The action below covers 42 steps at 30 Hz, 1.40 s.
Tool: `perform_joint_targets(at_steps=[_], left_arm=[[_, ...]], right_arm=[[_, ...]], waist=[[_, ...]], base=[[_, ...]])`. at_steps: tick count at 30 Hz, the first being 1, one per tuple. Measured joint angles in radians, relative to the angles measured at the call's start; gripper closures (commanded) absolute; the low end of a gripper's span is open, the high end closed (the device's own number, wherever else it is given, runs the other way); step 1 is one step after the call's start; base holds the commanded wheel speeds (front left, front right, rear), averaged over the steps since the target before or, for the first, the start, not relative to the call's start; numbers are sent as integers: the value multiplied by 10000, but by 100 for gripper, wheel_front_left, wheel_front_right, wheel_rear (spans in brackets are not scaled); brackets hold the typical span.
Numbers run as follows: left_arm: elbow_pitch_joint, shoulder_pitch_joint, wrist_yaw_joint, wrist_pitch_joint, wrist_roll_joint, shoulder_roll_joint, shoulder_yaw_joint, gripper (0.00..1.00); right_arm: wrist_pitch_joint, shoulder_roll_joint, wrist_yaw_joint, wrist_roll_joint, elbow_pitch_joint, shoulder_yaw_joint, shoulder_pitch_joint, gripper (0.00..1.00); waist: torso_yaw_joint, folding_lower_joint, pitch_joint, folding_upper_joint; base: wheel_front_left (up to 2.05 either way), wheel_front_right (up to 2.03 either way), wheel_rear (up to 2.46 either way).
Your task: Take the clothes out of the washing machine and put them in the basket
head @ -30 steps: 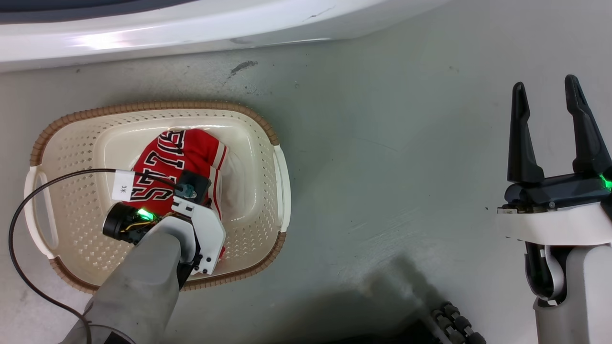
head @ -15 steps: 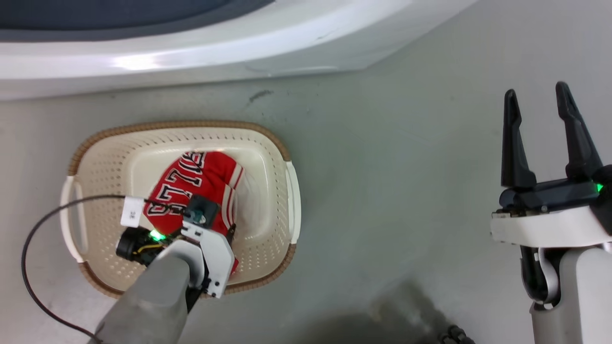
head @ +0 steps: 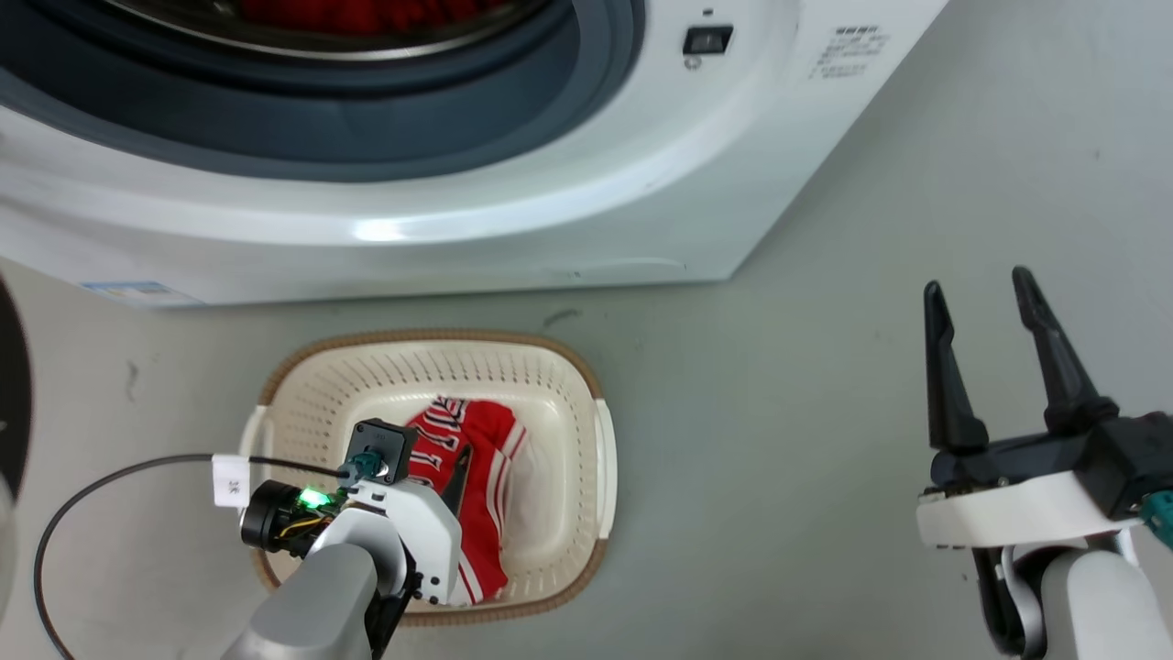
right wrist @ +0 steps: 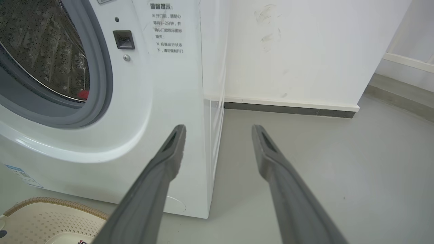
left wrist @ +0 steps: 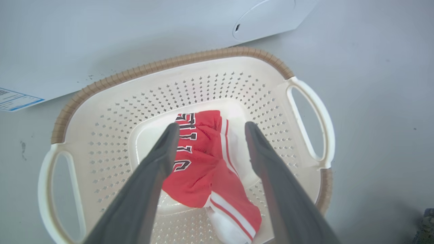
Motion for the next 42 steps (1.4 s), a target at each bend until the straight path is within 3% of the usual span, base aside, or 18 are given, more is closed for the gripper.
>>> perform_joint_targets(at_steps=[10,18,25,32,42], left_arm=[[-3795,2075,917,-2,922,566,2059,0],[-6410,3550,1430,-2,1822,401,3735,0],[-7948,3978,1546,-2,2577,69,4943,0],[-7798,3184,1333,-2,2936,27,5513,0],[-5912,-100,988,746,3292,387,5346,0]], right_arm=[[2,0,0,-104,130,174,683,0],[2,0,0,-163,188,305,1104,0],[0,0,0,-161,186,380,1156,0],[2,2,0,-155,161,531,1095,0],[2,-2,0,-29,-25,627,412,0]], waist=[[358,-1,-1477,0],[520,-1,-2279,1],[480,0,-2438,0],[307,0,-2246,0],[-159,1,-1184,0]], base=[[0,0,0],[0,0,0],[0,0,0],[0,0,0],[0,0,0]])
